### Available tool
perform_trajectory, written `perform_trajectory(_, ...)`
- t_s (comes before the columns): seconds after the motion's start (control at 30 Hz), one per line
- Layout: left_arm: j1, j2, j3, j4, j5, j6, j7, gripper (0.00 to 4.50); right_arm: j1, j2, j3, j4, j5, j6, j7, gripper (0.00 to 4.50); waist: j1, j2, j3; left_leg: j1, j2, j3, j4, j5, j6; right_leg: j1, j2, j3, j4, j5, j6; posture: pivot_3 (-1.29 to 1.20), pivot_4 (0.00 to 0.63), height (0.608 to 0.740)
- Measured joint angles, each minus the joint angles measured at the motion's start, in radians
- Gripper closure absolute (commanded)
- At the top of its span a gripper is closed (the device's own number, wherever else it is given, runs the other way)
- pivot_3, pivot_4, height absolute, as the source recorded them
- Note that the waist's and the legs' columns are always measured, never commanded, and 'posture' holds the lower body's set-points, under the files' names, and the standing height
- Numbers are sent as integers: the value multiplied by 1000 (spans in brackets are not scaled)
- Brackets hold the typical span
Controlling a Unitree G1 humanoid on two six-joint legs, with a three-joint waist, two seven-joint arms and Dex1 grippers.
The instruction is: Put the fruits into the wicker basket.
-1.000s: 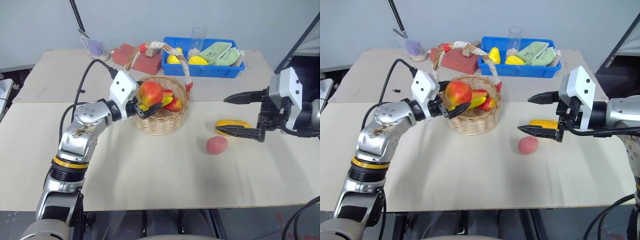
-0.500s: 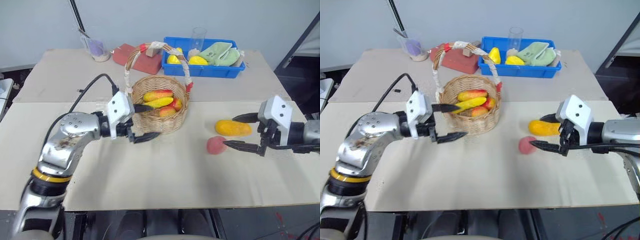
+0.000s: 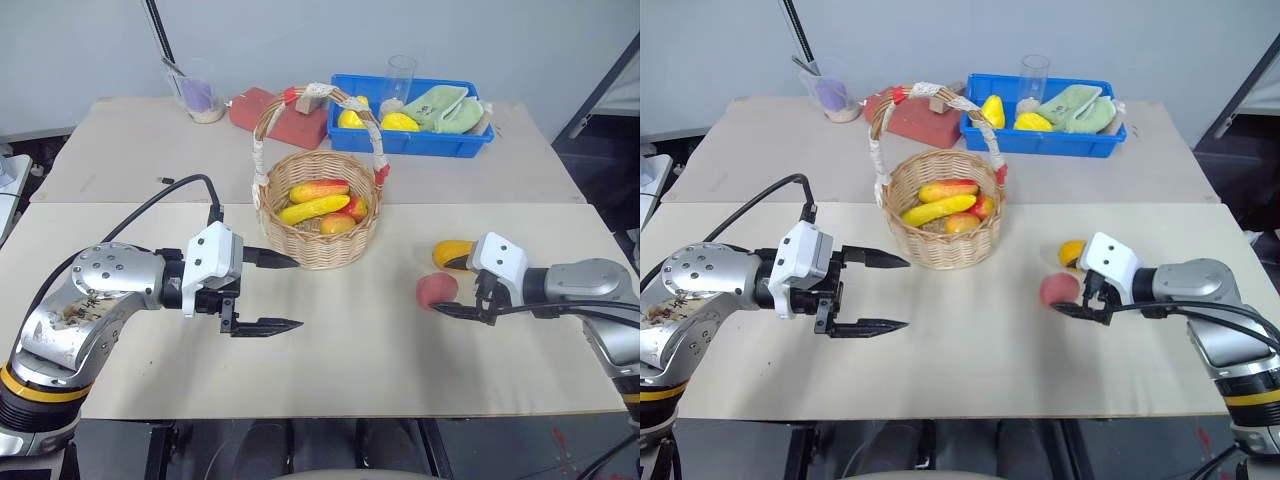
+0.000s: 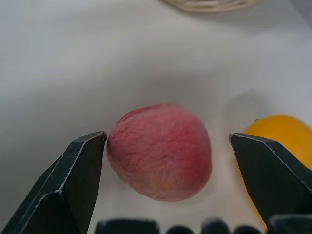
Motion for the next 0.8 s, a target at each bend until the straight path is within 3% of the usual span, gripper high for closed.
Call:
perform_trajectory(0.23, 43, 8, 30, -29, -19, 19, 37, 0, 11, 23, 1, 30, -18, -24, 2, 2101, -1, 0, 0, 0, 1, 0, 0, 0, 0, 0, 1, 0, 0, 0, 0, 0, 150, 740)
perform_trajectory(0.3, 55, 13, 44, -36, -19, 30, 52, 0, 12, 32, 0, 30, -18, -28, 2, 2526, -1, 0, 0, 1, 1, 0, 0, 0, 0, 0, 1, 0, 0, 0, 0, 0, 150, 740)
perform_trajectory(0.43, 98, 19, 93, -45, -22, 35, 78, 0, 19, 39, -8, 11, -3, -25, 15, 2668, -1, 0, 0, 1, 1, 0, 0, 0, 0, 0, 2, 1, 1, 0, 0, 0, 150, 740)
perform_trajectory(0.57, 186, 23, 196, -49, -54, 52, 105, 0, 11, 19, -78, -117, 122, 75, 57, 2694, -3, 1, 0, 1, 2, 0, -1, 0, 0, 0, 2, 1, 1, 0, 0, 0, 150, 740)
perform_trajectory(0.67, 245, 20, 273, -58, -73, 54, 124, 0, -107, 50, -117, -231, 250, 199, 34, 2696, -8, 0, 0, 3, 3, 0, -1, 0, 0, 1, 2, 1, 1, 0, -1, 0, 150, 740)
perform_trajectory(0.8, 261, -7, 309, -62, -95, 44, 153, 0, -294, 189, -68, -224, 270, 275, -78, 2697, -11, 0, 0, 4, 3, 0, -1, 0, 0, 2, 2, 1, 2, 0, -2, 0, 150, 740)
